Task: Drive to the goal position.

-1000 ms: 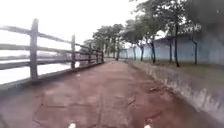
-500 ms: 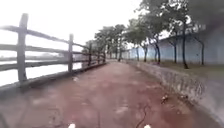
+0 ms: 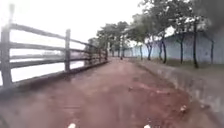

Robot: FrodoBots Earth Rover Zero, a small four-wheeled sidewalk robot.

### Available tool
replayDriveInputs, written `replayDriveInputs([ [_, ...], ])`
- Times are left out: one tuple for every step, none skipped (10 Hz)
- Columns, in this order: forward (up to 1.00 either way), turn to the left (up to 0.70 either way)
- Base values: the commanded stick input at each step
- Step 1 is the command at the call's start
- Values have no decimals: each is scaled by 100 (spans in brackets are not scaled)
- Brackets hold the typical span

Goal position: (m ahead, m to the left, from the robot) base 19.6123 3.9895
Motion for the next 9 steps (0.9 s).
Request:
replayDriveInputs([
  [85, 2],
  [85, 3],
  [85, 3],
  [85, 3],
  [85, 3],
  [85, 3],
  [85, 3],
  [85, 3],
  [85, 3],
])
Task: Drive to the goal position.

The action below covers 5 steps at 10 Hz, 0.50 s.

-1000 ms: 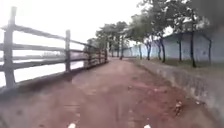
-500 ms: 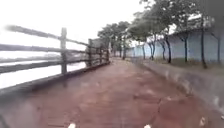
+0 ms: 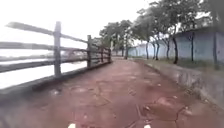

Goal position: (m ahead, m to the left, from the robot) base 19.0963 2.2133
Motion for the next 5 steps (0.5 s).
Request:
replayDriveInputs([
  [85, 3],
  [85, 3],
  [85, 3],
  [85, 3],
  [85, -2],
])
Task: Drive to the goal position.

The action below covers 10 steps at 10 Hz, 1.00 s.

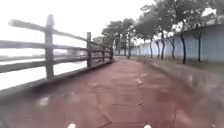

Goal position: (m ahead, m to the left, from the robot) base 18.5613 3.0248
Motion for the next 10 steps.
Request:
replayDriveInputs([
  [85, -19],
  [85, -27],
  [85, -28],
  [85, -21],
  [85, -14],
  [85, -8],
  [85, -1],
  [85, 3],
  [85, 3],
  [85, 3],
])
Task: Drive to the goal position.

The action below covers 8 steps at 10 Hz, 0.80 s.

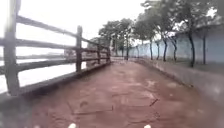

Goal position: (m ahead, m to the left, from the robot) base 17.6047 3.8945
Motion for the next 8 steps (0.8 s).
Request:
replayDriveInputs([
  [85, 3],
  [85, 3],
  [85, 3],
  [85, 3],
  [85, 3],
  [85, 3],
  [85, 3],
  [85, 3],
])
